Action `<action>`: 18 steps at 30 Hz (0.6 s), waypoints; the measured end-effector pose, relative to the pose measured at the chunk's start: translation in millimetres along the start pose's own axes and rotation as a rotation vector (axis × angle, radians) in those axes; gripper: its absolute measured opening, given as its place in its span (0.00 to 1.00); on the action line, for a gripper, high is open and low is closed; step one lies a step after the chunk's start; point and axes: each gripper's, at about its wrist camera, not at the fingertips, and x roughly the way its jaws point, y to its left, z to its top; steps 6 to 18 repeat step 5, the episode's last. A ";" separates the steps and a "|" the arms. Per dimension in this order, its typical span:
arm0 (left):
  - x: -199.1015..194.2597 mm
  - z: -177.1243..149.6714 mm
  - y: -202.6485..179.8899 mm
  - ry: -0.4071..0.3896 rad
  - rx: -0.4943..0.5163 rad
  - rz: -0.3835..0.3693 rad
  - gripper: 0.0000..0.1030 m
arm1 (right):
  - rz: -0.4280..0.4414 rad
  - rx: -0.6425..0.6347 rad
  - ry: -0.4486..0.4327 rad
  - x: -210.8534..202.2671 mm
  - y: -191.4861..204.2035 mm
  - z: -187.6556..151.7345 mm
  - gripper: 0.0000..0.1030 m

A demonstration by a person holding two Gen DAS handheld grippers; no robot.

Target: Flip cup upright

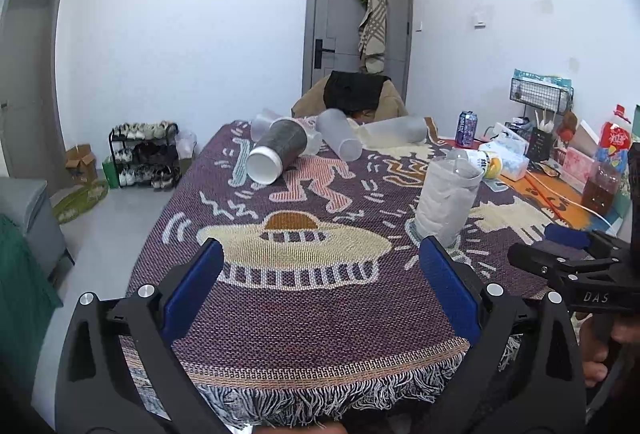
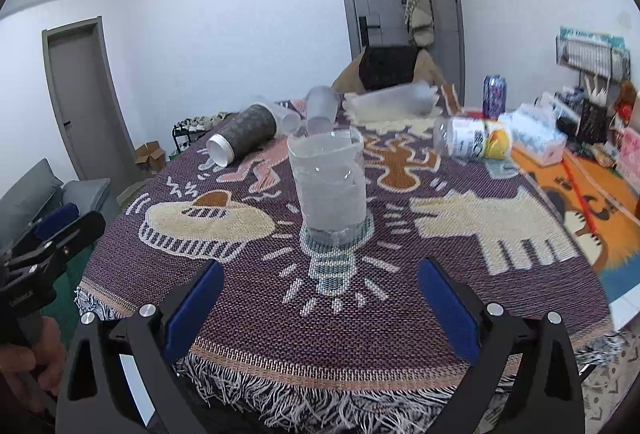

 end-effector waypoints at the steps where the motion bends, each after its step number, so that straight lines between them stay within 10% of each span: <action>1: 4.6 -1.7 2.2 0.006 -0.014 -0.006 0.94 | 0.003 0.003 0.012 4.9 -0.6 1.2 0.93; 18: 19.5 -7.4 8.4 0.021 -0.028 -0.003 0.94 | 0.026 -0.015 0.056 36.6 3.0 15.8 0.93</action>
